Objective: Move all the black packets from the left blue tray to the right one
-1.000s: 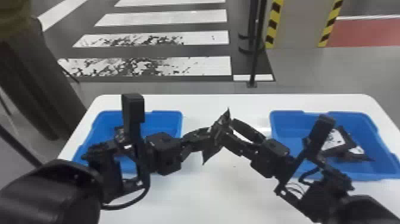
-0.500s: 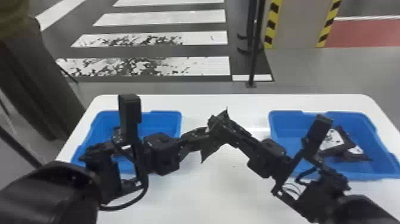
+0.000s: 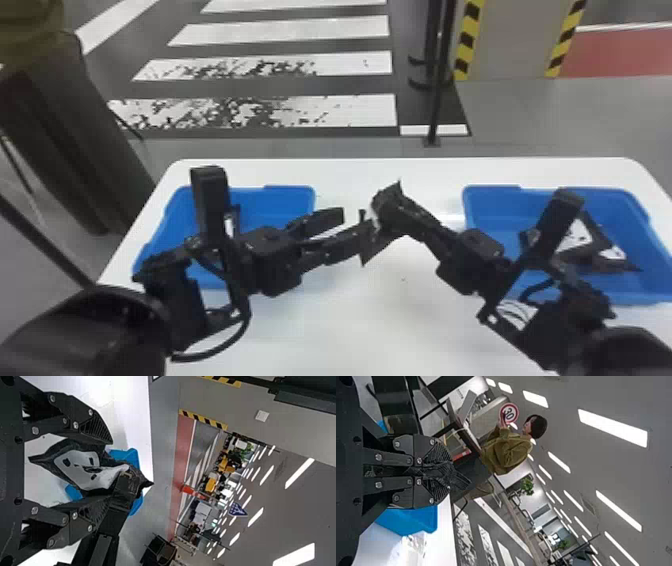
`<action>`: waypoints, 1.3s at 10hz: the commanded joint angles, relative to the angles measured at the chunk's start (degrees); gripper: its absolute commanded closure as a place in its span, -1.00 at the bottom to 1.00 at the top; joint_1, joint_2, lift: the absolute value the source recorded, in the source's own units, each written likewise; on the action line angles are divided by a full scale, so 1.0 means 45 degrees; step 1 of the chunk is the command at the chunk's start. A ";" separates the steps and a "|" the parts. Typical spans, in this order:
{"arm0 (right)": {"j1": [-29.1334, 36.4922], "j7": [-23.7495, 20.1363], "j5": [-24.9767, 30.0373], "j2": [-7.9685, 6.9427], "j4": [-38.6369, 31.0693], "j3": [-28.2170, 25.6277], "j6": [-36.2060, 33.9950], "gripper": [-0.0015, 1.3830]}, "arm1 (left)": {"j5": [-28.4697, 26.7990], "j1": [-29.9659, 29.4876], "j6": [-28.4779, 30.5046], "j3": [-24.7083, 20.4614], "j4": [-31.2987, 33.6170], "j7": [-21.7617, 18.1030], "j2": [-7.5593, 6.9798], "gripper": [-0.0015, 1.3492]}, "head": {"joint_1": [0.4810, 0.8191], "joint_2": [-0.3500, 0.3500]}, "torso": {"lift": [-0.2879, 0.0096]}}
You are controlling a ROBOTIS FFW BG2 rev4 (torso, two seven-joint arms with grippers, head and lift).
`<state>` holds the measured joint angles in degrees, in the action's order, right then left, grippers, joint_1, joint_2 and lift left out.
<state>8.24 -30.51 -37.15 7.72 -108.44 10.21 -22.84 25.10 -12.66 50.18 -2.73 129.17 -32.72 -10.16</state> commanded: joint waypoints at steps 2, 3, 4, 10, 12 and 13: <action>-0.0207 0.0061 0.0740 -0.0016 0.0582 -0.1278 0.0452 0.85 | 0.0262 -0.0374 -0.0215 -0.0484 -0.0002 0.0006 0.0090 -0.69 | 0.27 0.25 | -0.01; -0.0300 0.0217 0.1273 -0.0036 0.0707 -0.1939 0.0702 0.85 | 0.0262 -0.0592 -0.0340 -0.0764 0.0092 0.0006 0.0129 -0.69 | 0.27 0.17 | -0.01; -0.0488 0.0432 0.1984 -0.0036 0.0895 -0.2624 0.0983 0.85 | 0.0262 -0.0811 -0.0465 -0.1145 0.0154 0.0006 0.0149 -0.69 | 0.27 0.08 | -0.01; -0.0488 0.2307 0.4091 -0.0036 0.2489 -0.3843 0.1921 -0.60 | -0.0500 -0.1811 -0.0559 -0.3988 0.0686 0.0006 0.0520 -0.67 | 0.27 -0.09 | -0.01; 0.0668 0.3225 0.4929 -0.0056 0.1082 -0.3843 0.1921 -0.85 | -0.1313 -0.1874 -0.0465 -0.5004 0.0686 0.0026 0.0676 -0.67 | 0.27 0.00 | -0.01; 0.1606 0.3518 0.5437 -0.0192 -0.0199 -0.3843 0.1921 -0.78 | -0.1770 -0.1874 -0.0340 -0.5588 0.0654 0.0065 0.0754 -0.67 | 0.27 0.07 | -0.01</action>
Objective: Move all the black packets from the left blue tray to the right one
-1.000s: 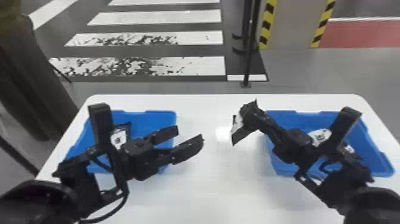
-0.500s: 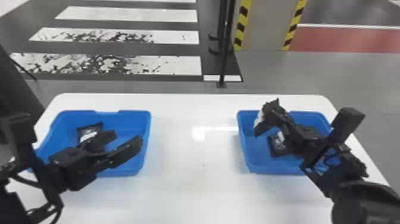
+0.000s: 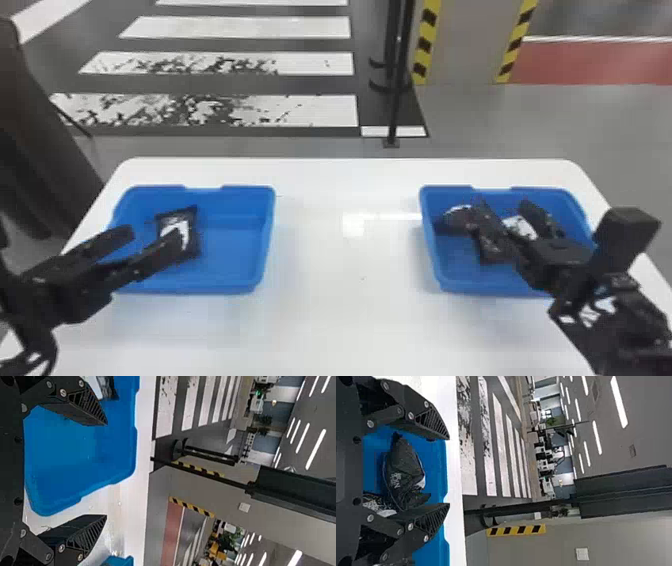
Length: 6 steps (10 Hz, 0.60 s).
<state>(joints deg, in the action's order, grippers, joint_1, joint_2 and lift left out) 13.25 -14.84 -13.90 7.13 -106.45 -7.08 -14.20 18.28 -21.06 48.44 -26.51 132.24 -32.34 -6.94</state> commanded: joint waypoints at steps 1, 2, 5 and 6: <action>0.1461 -0.0004 0.0500 -0.0179 -0.1860 0.0025 0.0000 -0.76 | -0.0583 0.0024 0.0234 -0.0634 -0.0027 0.0175 0.0058 -0.67 | 0.27 0.12 | -0.01; 0.2211 -0.0297 0.0475 -0.0257 -0.2704 0.0178 0.0000 -0.76 | -0.0964 0.0211 0.0766 -0.0812 -0.0027 0.0370 0.0019 -0.67 | 0.27 0.26 | -0.01; 0.3211 -0.1488 -0.0059 -0.0432 -0.4235 0.0660 -0.0531 -0.76 | -0.2691 0.1774 0.2203 -0.0939 -0.1058 0.1112 -0.0059 -0.67 | 0.27 0.64 | -0.01; 0.3336 -0.1722 -0.0338 -0.0432 -0.4454 0.0838 -0.0719 -0.76 | -0.2894 0.2774 0.2203 -0.0710 -0.2527 0.1112 -0.0254 -0.67 | 0.27 0.79 | -0.01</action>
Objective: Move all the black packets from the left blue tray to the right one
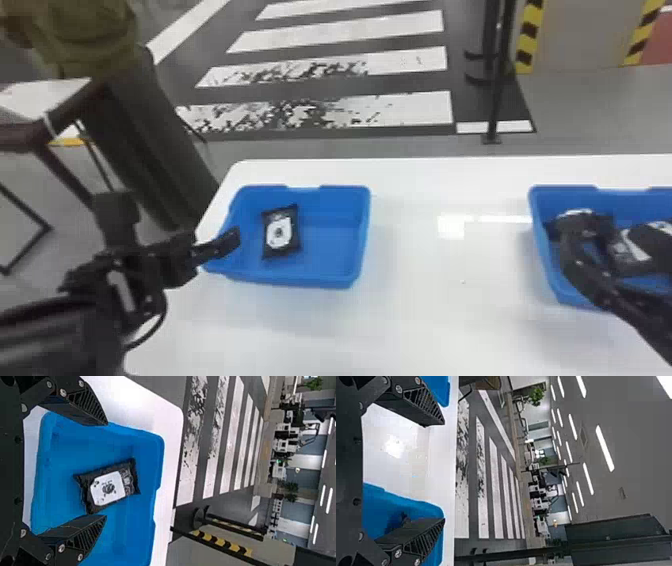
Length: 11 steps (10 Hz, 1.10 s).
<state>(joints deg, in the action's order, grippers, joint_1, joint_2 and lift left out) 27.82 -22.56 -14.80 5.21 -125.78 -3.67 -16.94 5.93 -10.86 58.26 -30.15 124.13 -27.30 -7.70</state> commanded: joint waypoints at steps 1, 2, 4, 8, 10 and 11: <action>0.0129 -0.0105 -0.0291 -0.0005 -0.0220 0.0283 -0.0173 -0.76 | -0.0302 0.1414 0.0052 0.0453 -0.2006 -0.0008 -0.0358 -0.67 | 0.27 0.88 | -0.01; 0.0129 -0.0163 -0.0444 -0.0005 -0.0220 0.0410 -0.0298 -0.76 | -0.0403 0.2226 0.0146 0.0834 -0.3224 -0.0008 -0.0553 -0.67 | 0.27 0.92 | -0.01; 0.0129 -0.0261 -0.0621 -0.0005 -0.0220 0.0461 -0.0454 -0.76 | -0.0809 0.3508 0.0334 0.1545 -0.5131 0.0011 -0.0690 -0.67 | 0.27 0.92 | -0.01; 0.0004 -0.0397 -0.1053 -0.0005 0.0093 0.0588 -0.0673 -0.76 | -0.0530 0.5070 0.0802 0.2688 -0.7568 0.0051 -0.0964 -0.67 | 0.27 0.84 | -0.01; 0.0004 -0.0437 -0.1307 -0.0005 0.0249 0.0638 -0.0735 -0.76 | 0.0028 0.5633 0.0896 0.3246 -0.8912 -0.0067 -0.1159 -0.49 | 0.27 0.77 | -0.01; -0.0027 -0.0456 -0.1383 -0.0005 0.0312 0.0638 -0.0735 -0.76 | -0.0175 0.5664 0.0927 0.3221 -0.9006 -0.0067 -0.1159 -0.11 | 0.27 0.75 | -0.01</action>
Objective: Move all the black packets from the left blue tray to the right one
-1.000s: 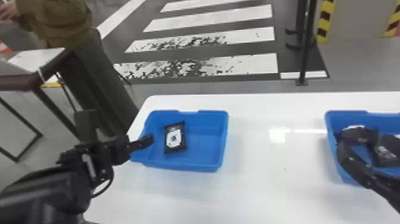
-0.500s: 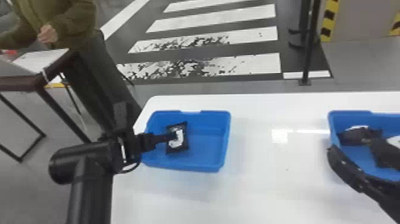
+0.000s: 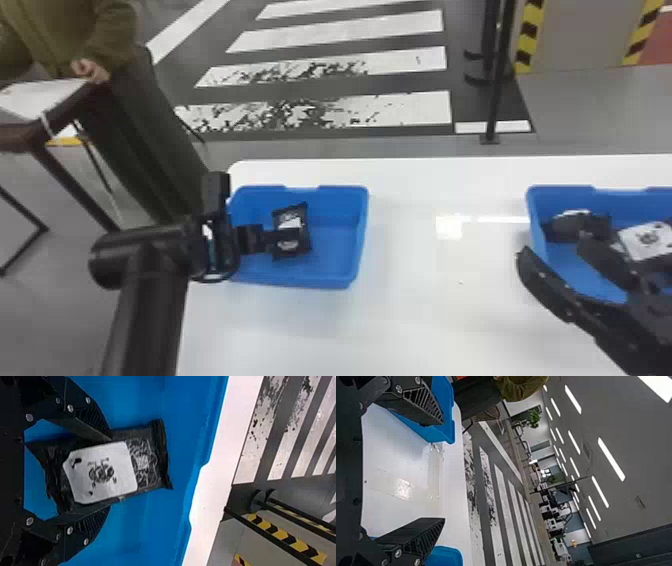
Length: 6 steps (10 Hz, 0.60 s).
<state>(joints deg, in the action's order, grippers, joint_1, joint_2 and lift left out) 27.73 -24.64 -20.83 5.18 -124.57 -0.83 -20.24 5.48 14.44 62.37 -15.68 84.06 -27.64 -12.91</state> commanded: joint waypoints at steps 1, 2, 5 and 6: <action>-0.0037 -0.0032 -0.0196 0.0000 0.0168 0.0006 -0.0033 -0.76 | -0.0405 0.0010 -0.0112 -0.0070 -0.0103 -0.0069 -0.0023 0.23 | 0.27 0.73 | -0.01; -0.0037 -0.0052 -0.0247 0.0000 0.0168 0.0006 -0.0064 -0.76 | -0.0557 -0.0115 -0.0643 -0.0172 -0.0103 -0.0225 -0.0023 0.63 | 0.27 0.74 | -0.01; -0.0037 -0.0110 -0.0526 0.0000 0.0324 0.0006 -0.0158 -0.76 | -0.1115 -0.0397 -0.1580 -0.0299 -0.0072 -0.0655 -0.0042 0.80 | 0.27 0.79 | -0.01; -0.0037 -0.0110 -0.0704 0.0000 0.0418 0.0031 -0.0189 -0.76 | -0.0811 -0.0647 -0.2112 -0.0400 0.0022 -0.0850 -0.0023 0.79 | 0.27 0.82 | -0.01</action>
<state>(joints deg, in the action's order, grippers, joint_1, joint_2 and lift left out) 27.57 -25.15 -23.55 5.18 -122.90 -0.78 -21.00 1.26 12.04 54.08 -17.23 84.05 -31.45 -13.07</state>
